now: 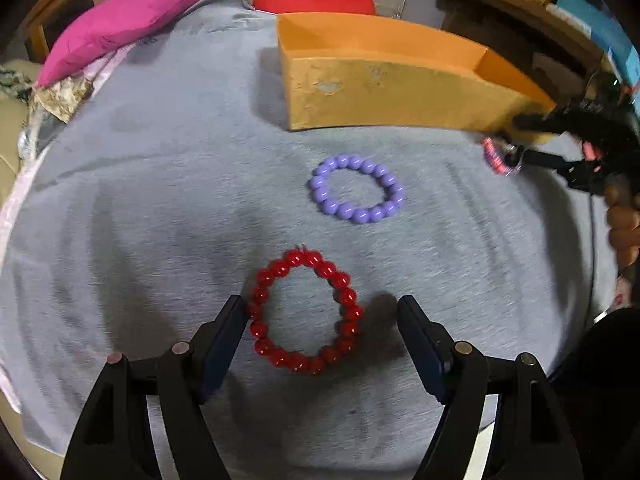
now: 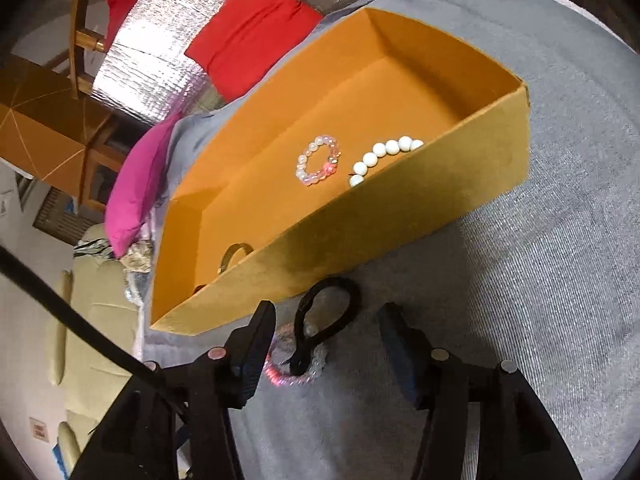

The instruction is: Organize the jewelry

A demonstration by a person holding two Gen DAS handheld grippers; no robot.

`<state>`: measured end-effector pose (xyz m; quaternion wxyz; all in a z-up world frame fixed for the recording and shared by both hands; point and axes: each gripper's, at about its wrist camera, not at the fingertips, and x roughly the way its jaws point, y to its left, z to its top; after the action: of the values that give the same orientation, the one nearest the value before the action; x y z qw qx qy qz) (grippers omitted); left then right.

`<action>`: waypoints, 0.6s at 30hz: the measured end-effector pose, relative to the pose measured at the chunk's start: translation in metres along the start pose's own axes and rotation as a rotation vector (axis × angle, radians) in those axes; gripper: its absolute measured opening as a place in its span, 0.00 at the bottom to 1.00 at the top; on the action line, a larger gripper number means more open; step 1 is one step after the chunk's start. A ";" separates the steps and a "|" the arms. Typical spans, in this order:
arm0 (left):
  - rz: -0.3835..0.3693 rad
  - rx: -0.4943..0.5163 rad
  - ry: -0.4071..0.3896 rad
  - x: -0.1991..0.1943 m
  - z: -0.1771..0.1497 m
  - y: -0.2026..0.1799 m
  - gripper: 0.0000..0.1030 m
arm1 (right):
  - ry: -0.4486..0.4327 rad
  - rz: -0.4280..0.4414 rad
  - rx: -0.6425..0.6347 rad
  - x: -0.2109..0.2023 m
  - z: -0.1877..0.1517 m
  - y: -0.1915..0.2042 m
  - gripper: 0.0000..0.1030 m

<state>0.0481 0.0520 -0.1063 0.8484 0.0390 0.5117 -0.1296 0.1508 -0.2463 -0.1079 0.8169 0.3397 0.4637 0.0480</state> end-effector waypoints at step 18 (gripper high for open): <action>-0.070 0.107 -0.047 0.016 0.019 -0.057 0.47 | -0.085 -0.143 -0.067 -0.018 0.009 -0.012 0.10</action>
<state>0.0569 -0.0101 -0.1072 0.8518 0.0635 0.4850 -0.1875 0.1450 -0.2673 -0.0990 0.8480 0.2800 0.4499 -0.0094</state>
